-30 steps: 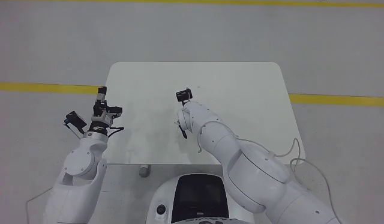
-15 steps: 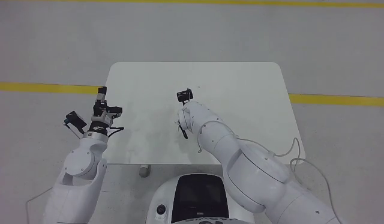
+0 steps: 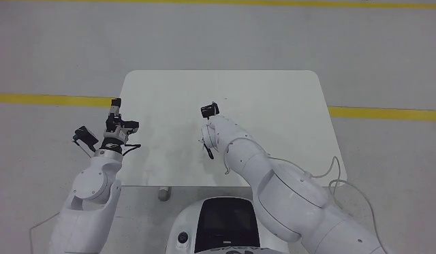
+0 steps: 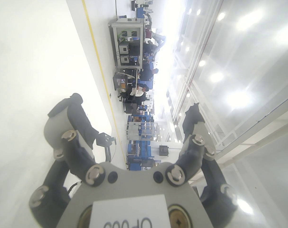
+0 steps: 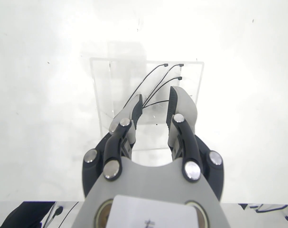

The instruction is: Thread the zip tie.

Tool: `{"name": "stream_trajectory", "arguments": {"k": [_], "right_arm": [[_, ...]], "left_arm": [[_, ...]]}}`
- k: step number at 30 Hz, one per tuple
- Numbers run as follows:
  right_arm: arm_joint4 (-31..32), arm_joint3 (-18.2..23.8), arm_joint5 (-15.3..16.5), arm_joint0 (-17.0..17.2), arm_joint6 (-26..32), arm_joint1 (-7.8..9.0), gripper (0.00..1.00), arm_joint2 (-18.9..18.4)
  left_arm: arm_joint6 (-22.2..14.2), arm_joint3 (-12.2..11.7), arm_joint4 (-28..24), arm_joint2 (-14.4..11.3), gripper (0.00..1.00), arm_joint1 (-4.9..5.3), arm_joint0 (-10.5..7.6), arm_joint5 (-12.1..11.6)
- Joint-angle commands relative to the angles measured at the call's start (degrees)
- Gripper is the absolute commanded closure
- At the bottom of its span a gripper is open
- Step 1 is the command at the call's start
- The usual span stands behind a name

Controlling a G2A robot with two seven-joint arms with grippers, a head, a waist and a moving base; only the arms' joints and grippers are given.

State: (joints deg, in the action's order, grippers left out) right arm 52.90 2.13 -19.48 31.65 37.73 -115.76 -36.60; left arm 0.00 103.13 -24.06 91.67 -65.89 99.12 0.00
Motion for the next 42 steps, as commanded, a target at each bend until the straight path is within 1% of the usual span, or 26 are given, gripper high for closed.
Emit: {"name": "stream_trajectory", "arguments": {"k": [1, 7, 12, 23, 42], "right_arm": [[0.02, 0.04, 0.0, 0.03, 0.08, 0.01, 0.79, 0.03], [0.1, 0.16, 0.0, 0.16, 0.37, 0.04, 0.92, 0.1], [0.15, 0.27, 0.0, 0.19, 0.47, 0.06, 1.0, 0.13], [0.58, 0.52, 0.0, -0.13, -0.12, 0.07, 1.0, -0.08], [0.4, 0.09, 0.0, -1.6, -2.78, -0.24, 1.0, -0.97]], "left_arm": [[0.0, 0.0, 0.0, 0.0, 0.0, 0.0, 0.0, 0.0], [0.0, 0.0, 0.0, 0.0, 0.0, 0.0, 0.0, 0.0], [0.0, 0.0, 0.0, 0.0, 0.0, 0.0, 0.0, 0.0], [0.0, 0.0, 0.0, 0.0, 0.0, 0.0, 0.0, 0.0], [0.0, 0.0, 0.0, 0.0, 0.0, 0.0, 0.0, 0.0]]}}
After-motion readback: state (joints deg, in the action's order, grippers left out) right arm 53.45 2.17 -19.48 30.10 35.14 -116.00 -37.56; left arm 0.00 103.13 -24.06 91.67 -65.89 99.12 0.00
